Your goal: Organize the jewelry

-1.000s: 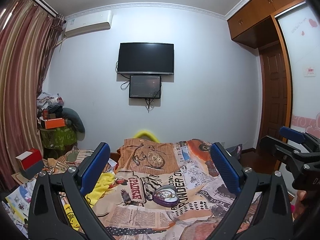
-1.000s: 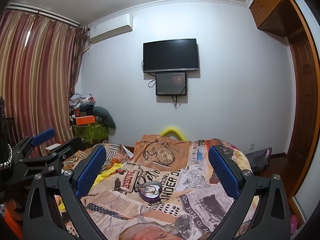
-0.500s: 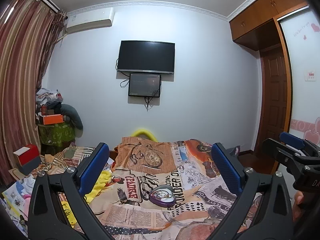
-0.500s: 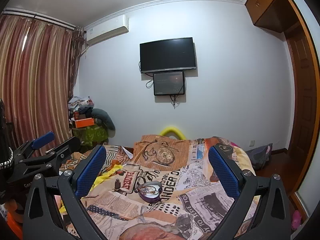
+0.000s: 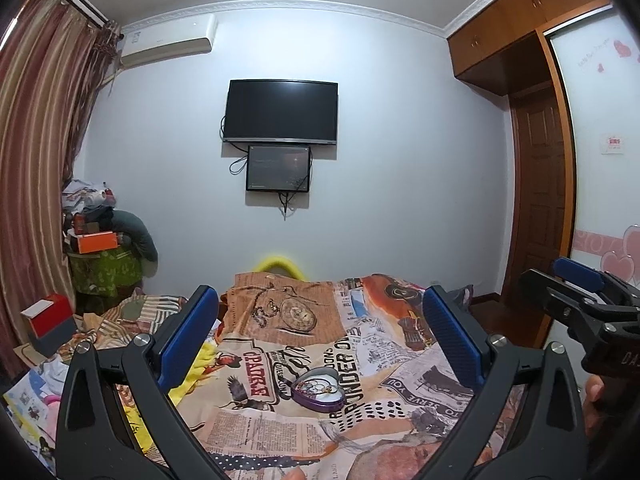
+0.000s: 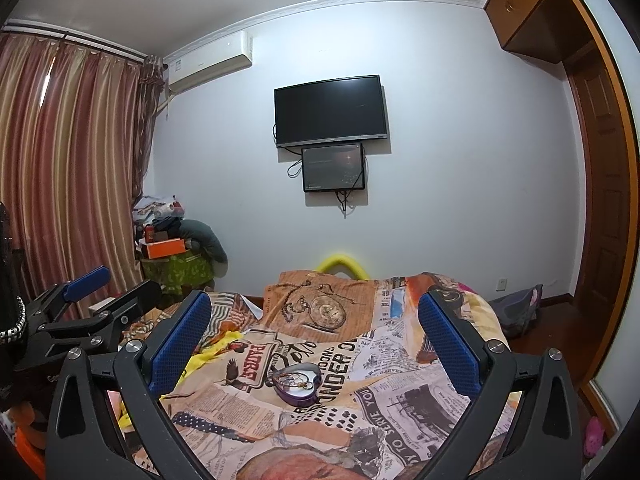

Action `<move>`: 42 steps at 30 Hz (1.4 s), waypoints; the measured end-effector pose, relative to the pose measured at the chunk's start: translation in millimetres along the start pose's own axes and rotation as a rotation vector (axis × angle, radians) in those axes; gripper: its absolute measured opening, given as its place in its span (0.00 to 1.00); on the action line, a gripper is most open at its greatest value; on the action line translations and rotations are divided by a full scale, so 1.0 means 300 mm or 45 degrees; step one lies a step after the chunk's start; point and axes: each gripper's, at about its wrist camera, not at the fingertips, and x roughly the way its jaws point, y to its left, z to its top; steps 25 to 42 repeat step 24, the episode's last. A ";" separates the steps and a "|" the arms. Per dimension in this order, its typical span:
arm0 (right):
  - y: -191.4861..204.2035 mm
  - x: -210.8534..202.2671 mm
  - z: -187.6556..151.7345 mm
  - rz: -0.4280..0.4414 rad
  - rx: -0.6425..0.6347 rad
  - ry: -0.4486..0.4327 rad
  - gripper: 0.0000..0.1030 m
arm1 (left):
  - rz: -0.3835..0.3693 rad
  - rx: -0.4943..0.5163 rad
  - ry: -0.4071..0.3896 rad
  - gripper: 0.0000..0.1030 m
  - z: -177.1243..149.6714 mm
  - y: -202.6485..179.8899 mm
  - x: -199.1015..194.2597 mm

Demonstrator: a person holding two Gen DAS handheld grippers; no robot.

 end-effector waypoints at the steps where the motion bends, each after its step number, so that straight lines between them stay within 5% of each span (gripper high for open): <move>1: 0.000 0.000 0.000 0.001 0.000 0.000 1.00 | 0.000 0.000 -0.001 0.99 -0.001 0.000 -0.001; 42: -0.007 0.017 -0.012 -0.007 0.020 0.022 1.00 | -0.040 -0.004 0.023 0.99 -0.014 -0.015 0.022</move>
